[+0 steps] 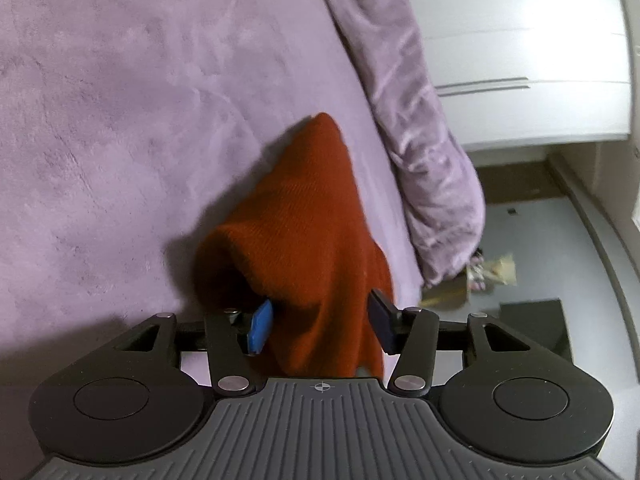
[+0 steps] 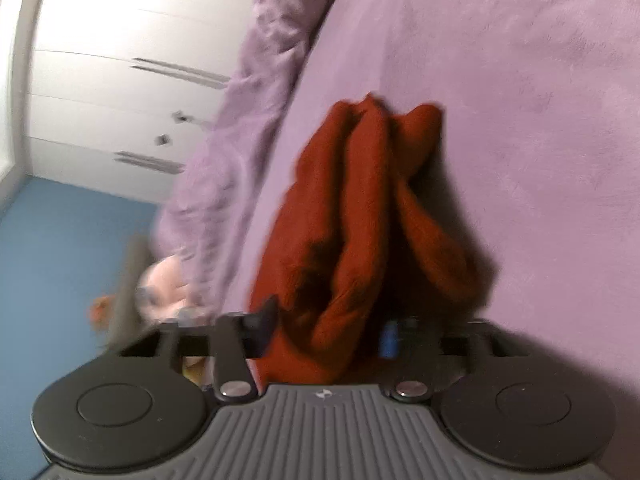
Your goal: Fold small clothes
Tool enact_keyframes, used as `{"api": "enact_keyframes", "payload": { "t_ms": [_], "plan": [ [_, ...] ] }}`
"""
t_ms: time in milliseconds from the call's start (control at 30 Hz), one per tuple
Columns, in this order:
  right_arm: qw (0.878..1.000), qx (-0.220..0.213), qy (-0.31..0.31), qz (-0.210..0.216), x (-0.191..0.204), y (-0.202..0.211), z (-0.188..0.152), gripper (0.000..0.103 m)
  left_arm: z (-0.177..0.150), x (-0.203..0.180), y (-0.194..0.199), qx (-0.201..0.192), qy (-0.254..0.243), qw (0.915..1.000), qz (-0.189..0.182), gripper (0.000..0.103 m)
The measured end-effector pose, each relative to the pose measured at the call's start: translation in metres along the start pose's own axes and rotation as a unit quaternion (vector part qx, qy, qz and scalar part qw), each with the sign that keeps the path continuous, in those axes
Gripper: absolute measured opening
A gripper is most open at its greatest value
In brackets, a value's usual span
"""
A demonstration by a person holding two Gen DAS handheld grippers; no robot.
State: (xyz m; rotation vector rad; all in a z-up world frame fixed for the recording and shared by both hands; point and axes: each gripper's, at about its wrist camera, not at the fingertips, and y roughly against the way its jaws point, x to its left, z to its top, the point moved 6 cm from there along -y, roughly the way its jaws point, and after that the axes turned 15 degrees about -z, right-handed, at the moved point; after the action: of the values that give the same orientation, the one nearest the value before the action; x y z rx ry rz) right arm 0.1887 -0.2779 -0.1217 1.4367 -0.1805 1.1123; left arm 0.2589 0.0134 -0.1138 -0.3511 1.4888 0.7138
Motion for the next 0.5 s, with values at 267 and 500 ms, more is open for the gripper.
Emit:
{"api": "enact_keyframes", "payload": {
  "t_ms": [267, 500],
  "plan": [
    [0.994, -0.009, -0.107, 0.028, -0.045, 0.007, 0.026, 0.007, 0.005, -0.01, 0.017, -0.038, -0.046, 0.998, 0.024, 0.054],
    [0.988, -0.093, 0.072, -0.096, -0.018, 0.035, 0.043, 0.014, 0.013, -0.04, 0.032, -0.042, -0.173, 0.974, 0.14, 0.055]
  ]
}}
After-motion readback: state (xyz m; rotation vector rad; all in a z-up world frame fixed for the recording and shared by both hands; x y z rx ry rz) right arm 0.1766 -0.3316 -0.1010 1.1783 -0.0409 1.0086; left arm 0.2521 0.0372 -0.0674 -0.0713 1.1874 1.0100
